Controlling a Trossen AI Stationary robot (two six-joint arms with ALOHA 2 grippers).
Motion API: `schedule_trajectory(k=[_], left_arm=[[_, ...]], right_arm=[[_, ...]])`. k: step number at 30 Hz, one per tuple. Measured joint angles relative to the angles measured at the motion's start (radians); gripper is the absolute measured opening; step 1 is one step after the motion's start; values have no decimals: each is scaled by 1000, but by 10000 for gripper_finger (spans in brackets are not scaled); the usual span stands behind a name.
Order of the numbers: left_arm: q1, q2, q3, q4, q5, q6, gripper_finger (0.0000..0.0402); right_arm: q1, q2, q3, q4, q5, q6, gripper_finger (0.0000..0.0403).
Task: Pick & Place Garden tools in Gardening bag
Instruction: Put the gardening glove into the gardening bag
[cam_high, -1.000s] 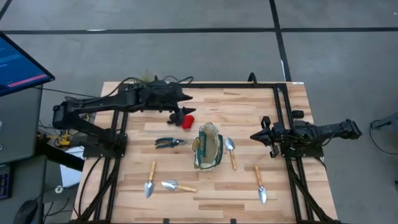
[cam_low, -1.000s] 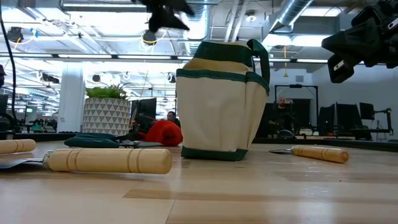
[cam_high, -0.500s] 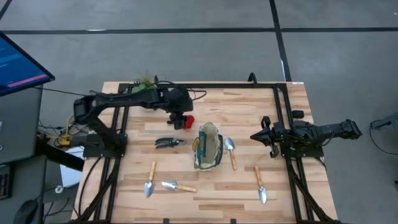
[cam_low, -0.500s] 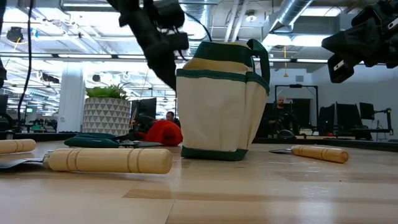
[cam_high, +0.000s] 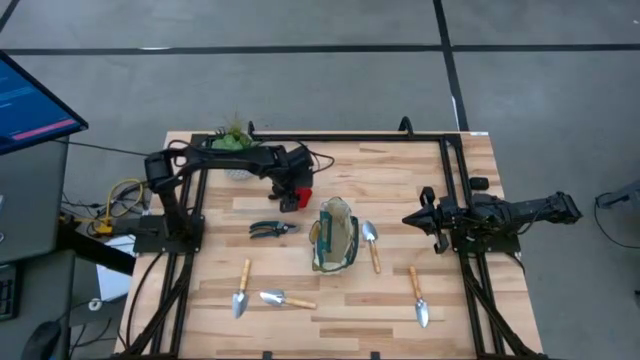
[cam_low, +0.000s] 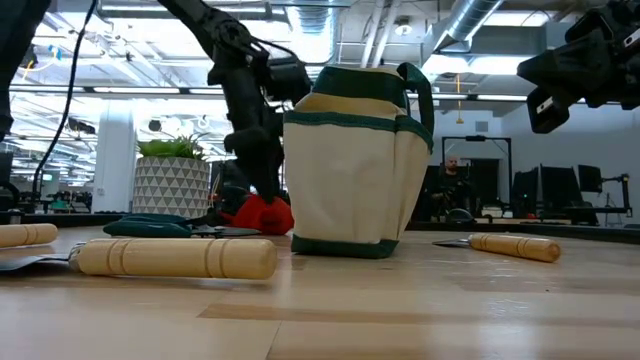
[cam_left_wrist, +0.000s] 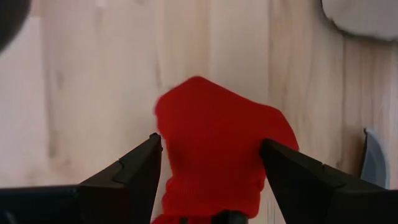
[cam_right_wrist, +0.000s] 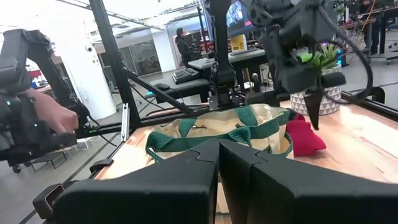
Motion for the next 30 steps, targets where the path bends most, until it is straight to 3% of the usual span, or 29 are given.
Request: schedule_trajectory(k=[7, 10, 13, 18, 20, 25, 30], left_arm=[[-1, 72, 3, -35, 28, 42, 240], [-1, 93, 4, -46, 37, 33, 220], [-3, 89, 3, -52, 36, 21, 172], [-3, 36, -4, -71, 7, -18, 46], [3, 3, -3, -63, 1, -86, 19], [5, -110, -3, -58, -54, -307, 14], [-20, -291, -3, -34, -56, -645, 11]], right_arm=[[0, 0, 0, 0, 0, 0, 5], [0, 0, 0, 0, 0, 0, 5], [0, 0, 0, 0, 0, 0, 5], [0, 0, 0, 0, 1, 0, 5], [0, 0, 0, 0, 1, 0, 5], [0, 0, 0, 0, 3, 0, 5], [0, 0, 0, 0, 3, 0, 5]])
